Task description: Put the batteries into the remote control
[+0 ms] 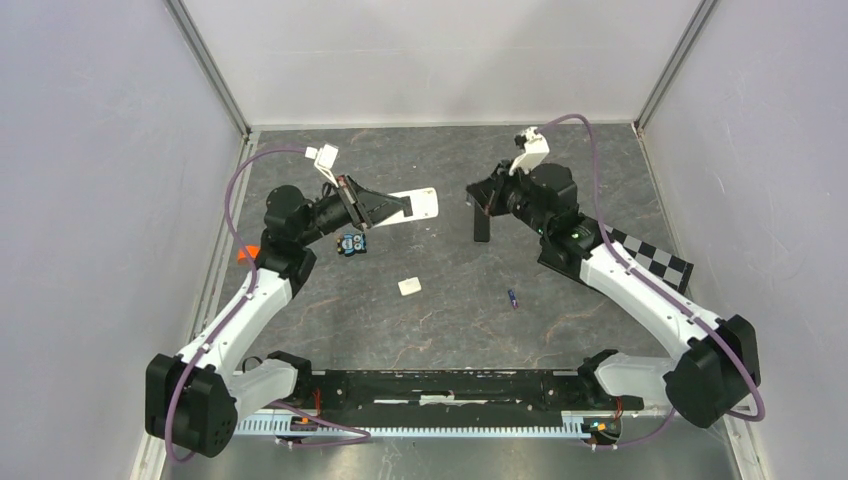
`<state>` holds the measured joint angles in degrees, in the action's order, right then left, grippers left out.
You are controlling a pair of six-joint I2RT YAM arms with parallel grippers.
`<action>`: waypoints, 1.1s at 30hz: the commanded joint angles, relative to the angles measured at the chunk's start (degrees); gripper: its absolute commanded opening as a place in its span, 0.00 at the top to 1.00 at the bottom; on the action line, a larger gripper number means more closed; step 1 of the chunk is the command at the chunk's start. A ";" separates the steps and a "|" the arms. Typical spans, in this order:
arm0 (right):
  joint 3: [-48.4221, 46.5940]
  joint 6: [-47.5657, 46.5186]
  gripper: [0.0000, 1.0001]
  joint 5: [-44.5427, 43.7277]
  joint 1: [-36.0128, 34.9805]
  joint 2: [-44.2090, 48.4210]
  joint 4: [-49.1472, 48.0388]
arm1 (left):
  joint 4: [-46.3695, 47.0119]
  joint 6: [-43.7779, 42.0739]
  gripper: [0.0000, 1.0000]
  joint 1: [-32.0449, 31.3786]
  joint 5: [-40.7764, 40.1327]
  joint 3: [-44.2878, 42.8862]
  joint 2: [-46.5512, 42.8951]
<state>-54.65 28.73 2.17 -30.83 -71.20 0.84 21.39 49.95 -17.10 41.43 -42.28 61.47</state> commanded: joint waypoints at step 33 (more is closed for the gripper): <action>-13.22 -1.42 1.00 4.51 -9.59 -2.41 -10.05 | 27.04 25.69 0.98 -0.04 -1.97 0.83 5.87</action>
<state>-65.67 30.96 8.69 -40.16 -73.95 -11.03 42.59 72.66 -17.10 40.29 -40.84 67.48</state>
